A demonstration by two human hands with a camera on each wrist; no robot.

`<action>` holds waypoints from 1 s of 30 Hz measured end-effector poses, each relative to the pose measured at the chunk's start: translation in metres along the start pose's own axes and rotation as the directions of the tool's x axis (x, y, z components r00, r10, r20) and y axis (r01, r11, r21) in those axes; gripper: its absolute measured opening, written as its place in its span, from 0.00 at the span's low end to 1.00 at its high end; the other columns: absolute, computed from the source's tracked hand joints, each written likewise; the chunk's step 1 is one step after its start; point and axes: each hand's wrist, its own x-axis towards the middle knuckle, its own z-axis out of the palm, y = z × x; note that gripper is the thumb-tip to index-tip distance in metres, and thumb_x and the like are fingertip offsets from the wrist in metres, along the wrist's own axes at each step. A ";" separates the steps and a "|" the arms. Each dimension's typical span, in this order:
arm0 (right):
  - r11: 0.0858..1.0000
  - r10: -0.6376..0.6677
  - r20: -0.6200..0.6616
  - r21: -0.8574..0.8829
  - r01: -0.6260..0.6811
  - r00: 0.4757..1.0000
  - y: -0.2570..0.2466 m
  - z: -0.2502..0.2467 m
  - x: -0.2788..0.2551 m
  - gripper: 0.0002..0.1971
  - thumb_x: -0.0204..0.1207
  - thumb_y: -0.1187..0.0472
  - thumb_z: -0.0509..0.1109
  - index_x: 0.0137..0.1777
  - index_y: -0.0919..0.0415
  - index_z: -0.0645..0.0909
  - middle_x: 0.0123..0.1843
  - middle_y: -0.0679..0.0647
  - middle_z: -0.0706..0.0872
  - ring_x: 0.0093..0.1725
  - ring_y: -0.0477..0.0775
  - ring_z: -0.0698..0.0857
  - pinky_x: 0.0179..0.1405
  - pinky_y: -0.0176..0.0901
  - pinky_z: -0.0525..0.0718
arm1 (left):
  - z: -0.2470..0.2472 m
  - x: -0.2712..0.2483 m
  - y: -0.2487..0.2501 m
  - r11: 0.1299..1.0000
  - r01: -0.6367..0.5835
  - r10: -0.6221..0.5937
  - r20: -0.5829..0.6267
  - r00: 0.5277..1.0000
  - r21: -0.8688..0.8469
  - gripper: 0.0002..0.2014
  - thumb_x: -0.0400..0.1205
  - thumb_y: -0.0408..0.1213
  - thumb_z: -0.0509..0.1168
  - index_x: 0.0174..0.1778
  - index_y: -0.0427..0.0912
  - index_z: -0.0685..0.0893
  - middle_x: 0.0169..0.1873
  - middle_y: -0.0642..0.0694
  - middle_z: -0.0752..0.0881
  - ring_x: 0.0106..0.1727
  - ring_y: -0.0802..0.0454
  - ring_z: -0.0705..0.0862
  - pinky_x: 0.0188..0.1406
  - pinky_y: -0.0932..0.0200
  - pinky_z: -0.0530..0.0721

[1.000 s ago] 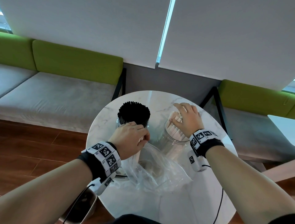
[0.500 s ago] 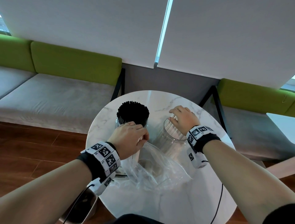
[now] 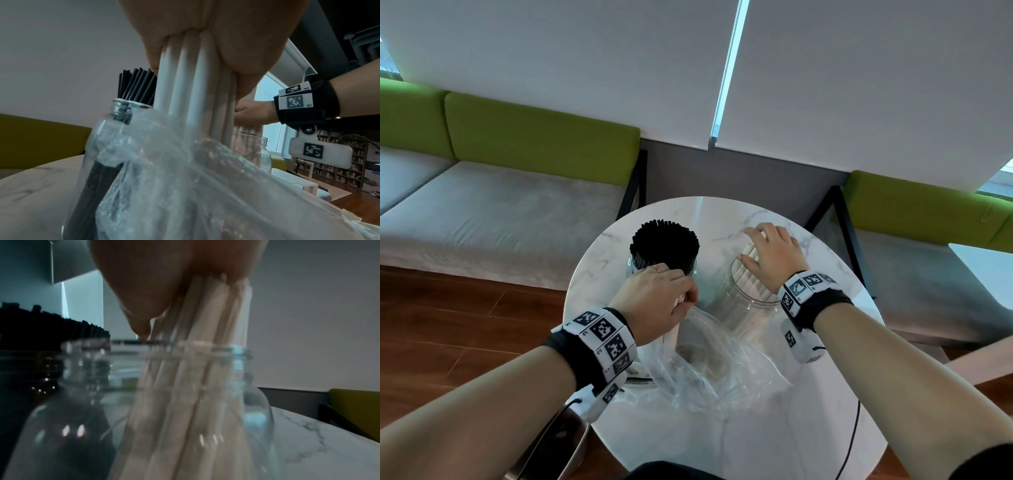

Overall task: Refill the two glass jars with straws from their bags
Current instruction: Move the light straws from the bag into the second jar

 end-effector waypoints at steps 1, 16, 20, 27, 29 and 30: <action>1.000 -0.001 -0.018 -0.003 0.001 1.000 -0.001 -0.004 0.000 0.28 0.79 0.41 0.62 0.76 0.52 0.68 0.73 0.53 0.71 0.72 0.59 0.68 0.70 0.56 0.69 | -0.001 0.000 0.000 1.000 0.008 -0.008 0.007 1.000 -0.006 0.08 0.76 0.49 0.57 0.45 0.57 0.81 0.41 0.62 0.85 0.44 0.58 0.78 0.50 0.61 0.80; 0.696 -0.162 0.330 0.706 -0.130 0.930 -0.115 0.014 -0.088 0.38 0.73 0.57 0.75 0.80 0.55 0.60 0.73 0.53 0.70 0.67 0.50 0.76 0.65 0.42 0.77 | -0.028 -0.018 -0.013 0.987 0.158 -0.158 0.041 0.987 0.010 0.32 0.66 0.72 0.57 0.63 0.60 0.71 0.59 0.60 0.79 0.61 0.55 0.77 0.61 0.57 0.74; 0.738 -0.140 0.262 0.670 -0.076 0.955 -0.122 0.026 -0.087 0.39 0.70 0.48 0.76 0.79 0.50 0.63 0.73 0.48 0.71 0.70 0.47 0.68 0.70 0.43 0.70 | -0.032 -0.027 -0.014 0.972 0.214 -0.200 0.131 0.971 -0.097 0.35 0.65 0.68 0.67 0.67 0.59 0.70 0.61 0.61 0.76 0.65 0.57 0.74 0.62 0.64 0.69; 0.647 0.010 0.132 0.755 -0.107 0.991 -0.131 0.021 -0.085 0.29 0.66 0.49 0.79 0.68 0.50 0.77 0.61 0.49 0.75 0.66 0.56 0.73 0.70 0.57 0.72 | -0.023 -0.030 -0.016 0.919 0.241 -0.231 0.069 0.971 -0.311 0.24 0.69 0.53 0.76 0.58 0.57 0.77 0.49 0.60 0.81 0.46 0.65 0.78 0.42 0.80 0.72; 0.584 0.049 0.089 0.806 -0.101 0.995 -0.133 0.018 -0.082 0.27 0.64 0.53 0.80 0.64 0.52 0.80 0.54 0.41 0.75 0.63 0.53 0.76 0.69 0.59 0.72 | -0.022 -0.030 -0.015 0.902 0.244 -0.241 0.053 0.969 -0.357 0.23 0.68 0.52 0.76 0.56 0.57 0.78 0.47 0.59 0.82 0.45 0.68 0.80 0.42 0.82 0.72; 0.559 0.055 0.087 0.823 -0.103 0.995 -0.134 0.017 -0.081 0.26 0.64 0.54 0.81 0.63 0.54 0.81 0.51 0.36 0.74 0.62 0.52 0.77 0.69 0.59 0.72 | -0.022 -0.030 -0.014 0.895 0.245 -0.244 0.050 0.969 -0.372 0.22 0.68 0.52 0.77 0.55 0.57 0.78 0.47 0.59 0.83 0.45 0.69 0.80 0.42 0.82 0.73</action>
